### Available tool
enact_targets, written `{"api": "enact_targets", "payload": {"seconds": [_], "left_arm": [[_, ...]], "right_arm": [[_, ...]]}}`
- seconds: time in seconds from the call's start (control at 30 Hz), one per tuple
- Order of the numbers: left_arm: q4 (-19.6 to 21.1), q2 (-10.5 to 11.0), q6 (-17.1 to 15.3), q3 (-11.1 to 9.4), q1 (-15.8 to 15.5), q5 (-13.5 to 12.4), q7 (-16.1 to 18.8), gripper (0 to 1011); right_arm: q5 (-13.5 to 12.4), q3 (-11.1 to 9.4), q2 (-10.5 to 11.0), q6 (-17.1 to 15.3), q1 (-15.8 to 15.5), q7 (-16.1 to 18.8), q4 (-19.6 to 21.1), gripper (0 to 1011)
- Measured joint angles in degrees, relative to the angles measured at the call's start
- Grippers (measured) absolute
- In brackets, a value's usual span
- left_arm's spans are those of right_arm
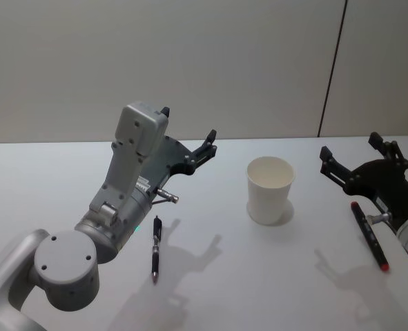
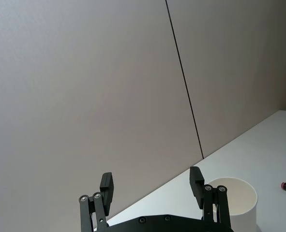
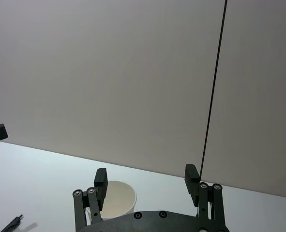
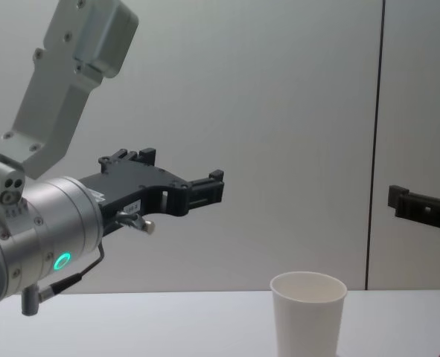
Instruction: Place the pen into the pen holder.
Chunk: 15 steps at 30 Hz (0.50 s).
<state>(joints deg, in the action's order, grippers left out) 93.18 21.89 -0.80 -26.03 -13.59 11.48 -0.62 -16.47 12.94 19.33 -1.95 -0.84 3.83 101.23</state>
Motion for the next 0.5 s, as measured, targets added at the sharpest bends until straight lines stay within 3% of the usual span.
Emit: {"api": "enact_targets", "payload": {"seconds": [0.5], "left_arm": [[0.0,0.0,0.0,0.0,0.0,0.0,0.0,1004]], "right_arm": [[0.0,0.0,0.0,0.0,0.0,0.0,0.0,1002]]}}
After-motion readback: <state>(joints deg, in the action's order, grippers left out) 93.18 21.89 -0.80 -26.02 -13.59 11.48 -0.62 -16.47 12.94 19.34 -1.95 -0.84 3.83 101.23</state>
